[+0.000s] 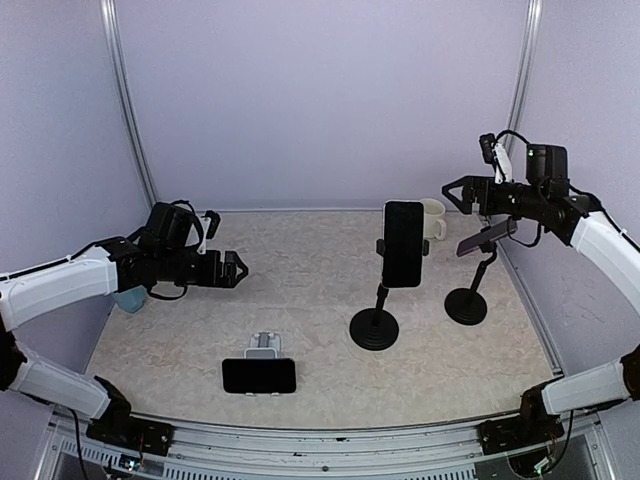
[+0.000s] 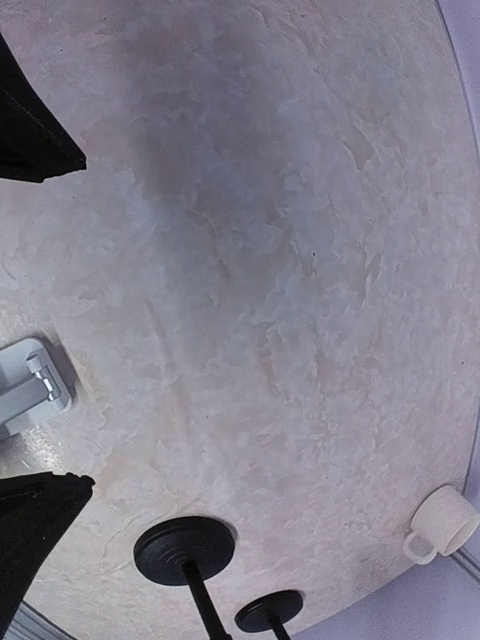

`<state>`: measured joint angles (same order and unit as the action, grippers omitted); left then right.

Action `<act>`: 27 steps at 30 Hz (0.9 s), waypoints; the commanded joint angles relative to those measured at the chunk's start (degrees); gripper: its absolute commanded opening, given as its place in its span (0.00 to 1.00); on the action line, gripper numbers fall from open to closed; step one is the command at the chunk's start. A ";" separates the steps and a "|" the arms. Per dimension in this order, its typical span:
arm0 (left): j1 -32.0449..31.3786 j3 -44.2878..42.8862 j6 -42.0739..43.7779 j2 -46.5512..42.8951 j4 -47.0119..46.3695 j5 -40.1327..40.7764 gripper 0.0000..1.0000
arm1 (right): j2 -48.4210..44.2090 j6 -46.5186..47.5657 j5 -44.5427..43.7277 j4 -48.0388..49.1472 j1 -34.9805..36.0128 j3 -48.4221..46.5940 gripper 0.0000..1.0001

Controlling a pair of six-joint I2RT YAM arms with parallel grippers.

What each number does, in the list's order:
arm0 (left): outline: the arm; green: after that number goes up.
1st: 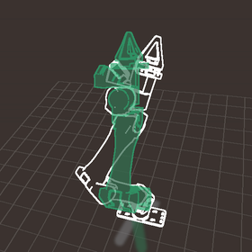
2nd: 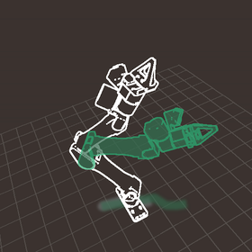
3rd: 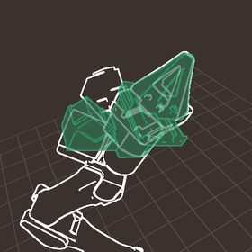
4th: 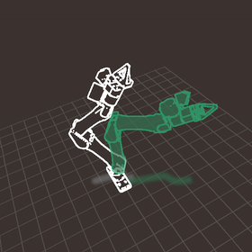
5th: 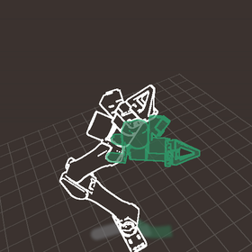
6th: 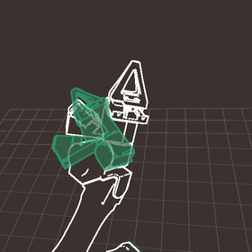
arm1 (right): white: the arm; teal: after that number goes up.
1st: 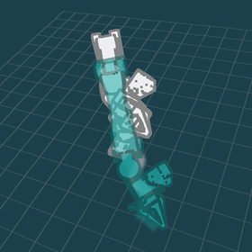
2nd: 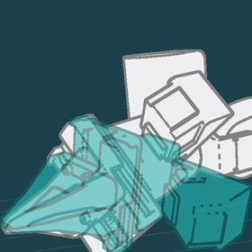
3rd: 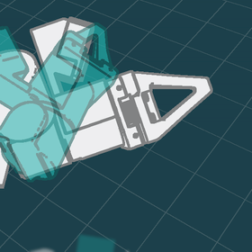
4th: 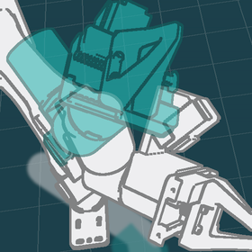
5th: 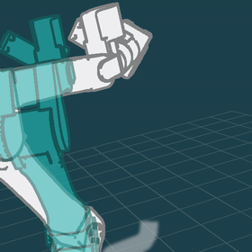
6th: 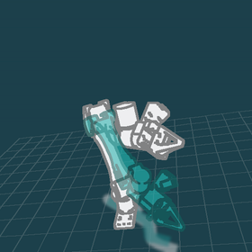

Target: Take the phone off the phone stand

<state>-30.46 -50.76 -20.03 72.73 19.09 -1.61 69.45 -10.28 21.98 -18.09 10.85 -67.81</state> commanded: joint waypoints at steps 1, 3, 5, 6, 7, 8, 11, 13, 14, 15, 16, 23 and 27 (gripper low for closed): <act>-3.89 -4.46 5.45 -1.77 5.08 4.70 0.99 | 1.01 0.14 3.09 0.42 0.74 -1.27 1.00; -6.19 -4.90 6.89 -3.43 6.16 5.64 0.99 | 1.19 -0.04 4.04 1.05 0.74 -0.79 1.00; -8.70 -5.59 9.39 -4.95 7.74 6.74 0.99 | 1.37 -0.17 4.88 1.45 0.67 -0.55 1.00; -9.86 -5.98 10.57 -5.53 8.55 7.24 0.99 | 1.51 -0.13 5.35 1.55 0.73 -0.54 1.00; -10.86 -6.48 11.76 -6.01 9.53 7.76 0.99 | 1.60 -0.17 5.81 1.63 0.73 -0.51 1.00; -11.99 -6.85 12.83 -6.50 10.39 8.48 0.99 | 1.71 -0.17 6.19 1.65 0.72 -0.49 1.00; -16.32 -7.20 15.57 -7.36 12.44 13.35 0.99 | 1.83 -0.04 6.88 1.52 0.72 -0.46 1.00; -19.80 -6.95 17.32 -7.41 13.67 17.35 0.99 | 1.75 -0.05 7.09 1.48 0.69 -0.41 1.00; -22.01 -6.71 18.07 -7.33 14.03 19.37 0.99 | 1.56 -0.13 7.18 1.45 0.73 -0.29 1.00; -24.20 -6.44 18.70 -7.17 14.26 21.77 0.99 | 1.34 -0.24 7.27 1.59 0.68 -0.05 1.00; -26.66 -6.11 19.10 -6.93 14.38 24.10 0.99 | 1.12 -0.28 7.47 1.81 0.68 0.27 1.00; -39.09 -1.72 27.00 -4.00 12.87 29.21 0.99 | 0.55 -1.34 8.79 3.96 0.69 2.40 1.00; -42.29 0.96 29.09 -0.50 13.12 30.97 0.99 | 0.17 -1.44 8.97 4.37 0.69 3.07 1.00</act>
<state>-70.19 -52.47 4.62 69.21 31.92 25.17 71.00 -11.16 29.82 -15.73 10.92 -65.54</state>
